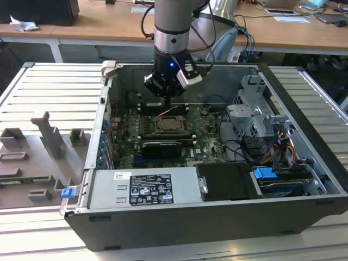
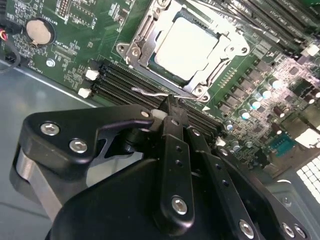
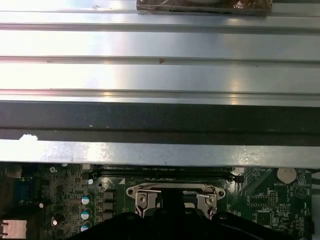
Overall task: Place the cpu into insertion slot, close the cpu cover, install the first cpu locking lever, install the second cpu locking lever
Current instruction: 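Install the first cpu locking lever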
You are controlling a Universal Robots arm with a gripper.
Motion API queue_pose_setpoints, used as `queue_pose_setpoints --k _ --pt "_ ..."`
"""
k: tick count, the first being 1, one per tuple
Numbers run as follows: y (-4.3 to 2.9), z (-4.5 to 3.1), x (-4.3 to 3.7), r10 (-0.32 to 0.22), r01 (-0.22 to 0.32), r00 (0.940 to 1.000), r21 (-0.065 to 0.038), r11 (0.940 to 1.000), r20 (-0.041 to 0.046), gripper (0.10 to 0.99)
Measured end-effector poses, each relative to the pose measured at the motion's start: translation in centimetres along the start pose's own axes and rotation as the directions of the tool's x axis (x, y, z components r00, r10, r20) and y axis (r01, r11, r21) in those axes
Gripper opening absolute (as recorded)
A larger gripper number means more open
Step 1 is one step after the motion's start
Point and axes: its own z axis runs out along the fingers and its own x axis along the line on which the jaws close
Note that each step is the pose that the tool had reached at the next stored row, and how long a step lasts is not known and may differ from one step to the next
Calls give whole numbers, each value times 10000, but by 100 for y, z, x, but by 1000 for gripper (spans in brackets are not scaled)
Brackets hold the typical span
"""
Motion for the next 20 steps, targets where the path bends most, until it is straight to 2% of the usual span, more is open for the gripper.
queue_pose_setpoints --k 5,9,11,13,18,20 --pt "13 68 -7 -425 425 9991 4 9991 -13 106" --pt "13 84 -7 -462 462 9989 0 9989 -14 106" --pt "13 104 -8 -788 788 9969 0 9969 -31 106" --pt "23 115 -22 -837 837 9965 0 9965 -34 106" --pt "34 134 -39 -858 858 9963 -106 9963 -25 106" --pt "34 144 -50 -858 858 9963 -182 9961 -16 106"
